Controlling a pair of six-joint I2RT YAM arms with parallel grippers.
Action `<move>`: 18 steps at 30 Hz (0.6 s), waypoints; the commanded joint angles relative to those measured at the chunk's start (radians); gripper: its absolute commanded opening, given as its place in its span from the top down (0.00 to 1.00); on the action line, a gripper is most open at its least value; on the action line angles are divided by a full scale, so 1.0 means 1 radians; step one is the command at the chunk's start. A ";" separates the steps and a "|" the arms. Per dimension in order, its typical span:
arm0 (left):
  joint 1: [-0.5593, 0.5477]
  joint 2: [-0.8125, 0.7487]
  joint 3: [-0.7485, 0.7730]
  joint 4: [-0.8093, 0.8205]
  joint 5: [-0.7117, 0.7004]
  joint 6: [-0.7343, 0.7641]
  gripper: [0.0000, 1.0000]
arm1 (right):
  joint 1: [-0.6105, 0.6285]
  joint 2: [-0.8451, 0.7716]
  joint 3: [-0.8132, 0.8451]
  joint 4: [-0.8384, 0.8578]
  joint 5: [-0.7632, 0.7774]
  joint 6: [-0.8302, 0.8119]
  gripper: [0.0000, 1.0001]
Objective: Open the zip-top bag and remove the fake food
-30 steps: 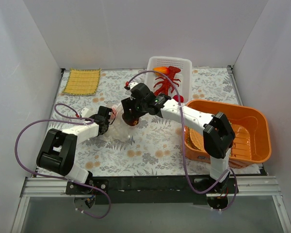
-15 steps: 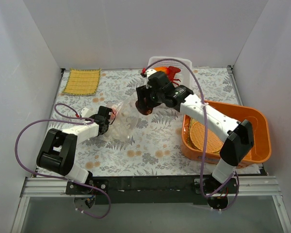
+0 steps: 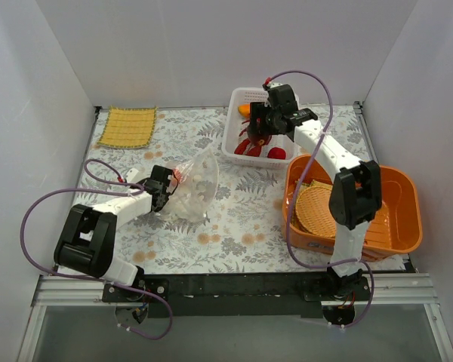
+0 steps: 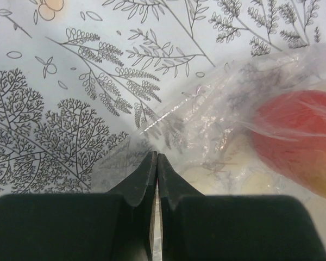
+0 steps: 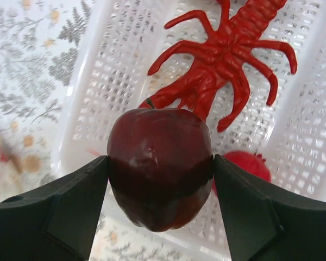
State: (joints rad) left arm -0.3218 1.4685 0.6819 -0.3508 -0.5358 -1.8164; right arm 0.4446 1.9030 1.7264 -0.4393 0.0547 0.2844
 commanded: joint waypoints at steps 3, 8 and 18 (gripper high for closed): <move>0.004 -0.101 -0.005 -0.097 0.051 0.057 1.00 | -0.010 0.165 0.293 -0.063 0.025 -0.027 0.09; 0.003 -0.158 0.008 -0.128 0.060 0.072 0.71 | -0.009 0.136 0.276 -0.105 0.028 0.008 0.08; 0.006 -0.310 0.059 -0.180 0.091 0.088 0.66 | 0.163 -0.269 -0.335 0.188 -0.088 0.200 0.62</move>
State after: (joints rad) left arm -0.3218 1.2278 0.6884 -0.5037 -0.4583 -1.7428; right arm 0.5095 1.7454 1.5002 -0.4049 0.0284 0.3851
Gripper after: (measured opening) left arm 0.360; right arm 0.442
